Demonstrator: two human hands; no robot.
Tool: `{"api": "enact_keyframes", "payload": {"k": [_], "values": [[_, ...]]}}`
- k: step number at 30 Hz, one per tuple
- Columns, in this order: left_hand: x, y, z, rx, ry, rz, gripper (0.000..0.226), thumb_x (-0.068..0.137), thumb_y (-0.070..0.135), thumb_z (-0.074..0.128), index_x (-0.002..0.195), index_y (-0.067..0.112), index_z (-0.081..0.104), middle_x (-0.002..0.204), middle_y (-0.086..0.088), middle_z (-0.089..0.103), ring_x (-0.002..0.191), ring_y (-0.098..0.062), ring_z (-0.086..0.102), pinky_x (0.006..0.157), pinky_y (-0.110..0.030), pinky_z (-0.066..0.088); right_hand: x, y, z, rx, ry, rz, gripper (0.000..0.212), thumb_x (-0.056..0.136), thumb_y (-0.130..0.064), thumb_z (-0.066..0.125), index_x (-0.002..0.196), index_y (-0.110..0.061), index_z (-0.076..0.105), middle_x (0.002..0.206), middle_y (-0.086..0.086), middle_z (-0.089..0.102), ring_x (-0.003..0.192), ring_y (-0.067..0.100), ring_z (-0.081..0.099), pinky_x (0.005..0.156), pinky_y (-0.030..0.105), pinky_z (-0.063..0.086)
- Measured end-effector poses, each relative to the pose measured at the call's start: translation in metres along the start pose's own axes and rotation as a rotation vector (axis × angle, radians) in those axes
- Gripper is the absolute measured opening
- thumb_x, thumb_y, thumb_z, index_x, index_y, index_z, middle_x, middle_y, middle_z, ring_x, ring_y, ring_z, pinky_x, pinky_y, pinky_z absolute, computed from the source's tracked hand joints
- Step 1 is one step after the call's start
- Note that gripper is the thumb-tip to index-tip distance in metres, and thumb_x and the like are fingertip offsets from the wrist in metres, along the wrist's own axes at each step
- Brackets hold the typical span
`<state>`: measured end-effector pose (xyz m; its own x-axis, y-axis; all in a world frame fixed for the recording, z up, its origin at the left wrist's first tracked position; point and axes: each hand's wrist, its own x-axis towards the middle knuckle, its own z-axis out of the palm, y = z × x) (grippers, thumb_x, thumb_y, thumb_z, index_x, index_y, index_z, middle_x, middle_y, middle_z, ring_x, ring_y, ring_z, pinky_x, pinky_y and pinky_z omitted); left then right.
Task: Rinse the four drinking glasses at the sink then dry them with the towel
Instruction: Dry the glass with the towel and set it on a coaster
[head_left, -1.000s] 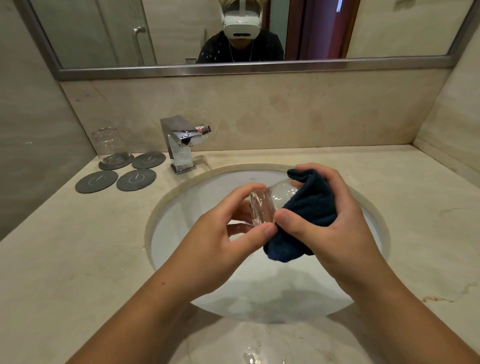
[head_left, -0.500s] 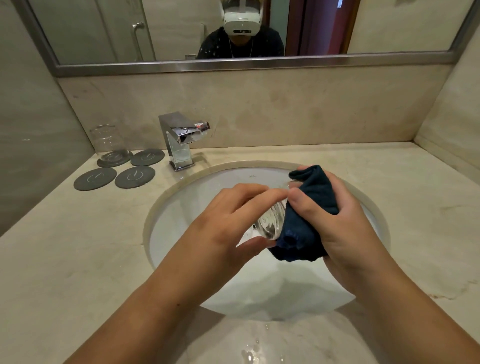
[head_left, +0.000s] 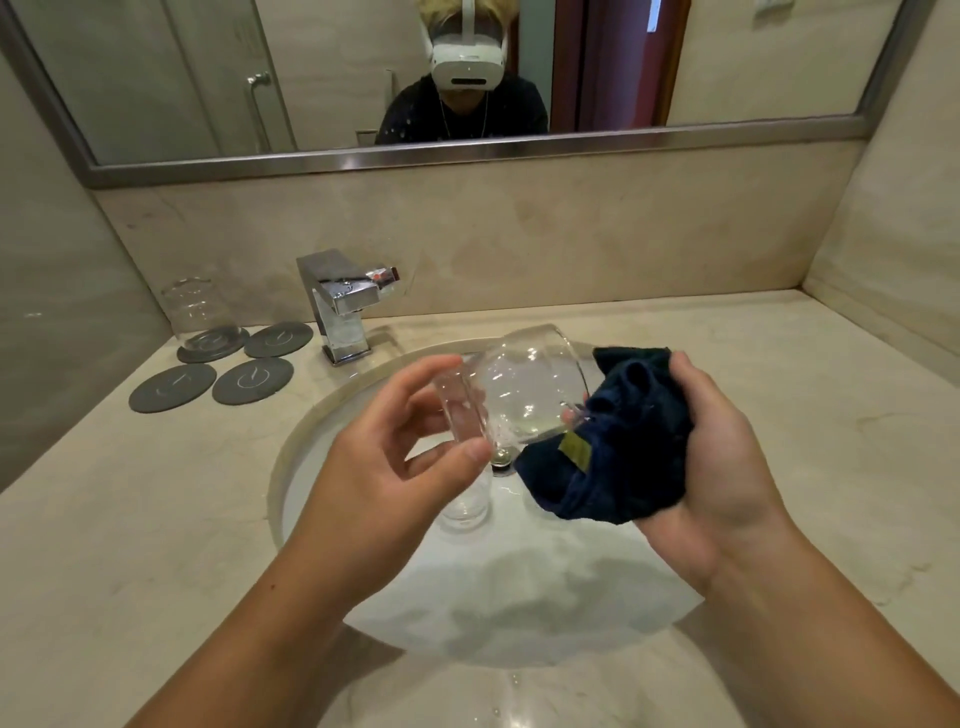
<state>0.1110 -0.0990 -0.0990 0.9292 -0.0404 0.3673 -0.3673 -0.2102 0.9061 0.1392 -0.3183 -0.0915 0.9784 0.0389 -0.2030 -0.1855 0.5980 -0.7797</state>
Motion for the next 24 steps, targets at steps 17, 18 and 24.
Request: {"api": "enact_keyframes", "payload": {"k": [17, 18, 24], "values": [[0.002, -0.004, 0.002, -0.037, -0.002, -0.164, 0.045, 0.077, 0.06, 0.067, 0.116, 0.039, 0.076, 0.104, 0.0, 0.08, 0.093, -0.021, 0.076, 0.093, -0.055, 0.06, 0.002, 0.003, 0.002, -0.203, -0.058, -0.063, 0.035, 0.108, -0.036, 0.051, 0.123, -0.02, 0.078, 0.113, 0.02, 0.079, 0.094, 0.036, 0.078, 0.09, 0.071, 0.057], [0.002, -0.004, 0.003, -0.03, -0.007, -0.169, 0.044, 0.077, 0.061, 0.067, 0.115, 0.041, 0.076, 0.104, 0.0, 0.08, 0.094, -0.023, 0.077, 0.094, -0.055, 0.059, 0.0, 0.005, 0.005, -0.255, -0.046, -0.095, 0.034, 0.106, -0.035, 0.055, 0.119, -0.014, 0.078, 0.11, 0.023, 0.079, 0.088, 0.039, 0.077, 0.084, 0.07, 0.058], [0.002, -0.005, 0.002, -0.04, 0.037, -0.191, 0.048, 0.077, 0.062, 0.067, 0.118, 0.039, 0.075, 0.105, 0.002, 0.08, 0.095, -0.02, 0.077, 0.094, -0.051, 0.06, -0.007, 0.007, 0.01, -0.416, -0.056, -0.218, 0.032, 0.1, -0.035, 0.063, 0.098, -0.009, 0.082, 0.098, 0.02, 0.081, 0.082, 0.046, 0.075, 0.078, 0.062, 0.064]]}}
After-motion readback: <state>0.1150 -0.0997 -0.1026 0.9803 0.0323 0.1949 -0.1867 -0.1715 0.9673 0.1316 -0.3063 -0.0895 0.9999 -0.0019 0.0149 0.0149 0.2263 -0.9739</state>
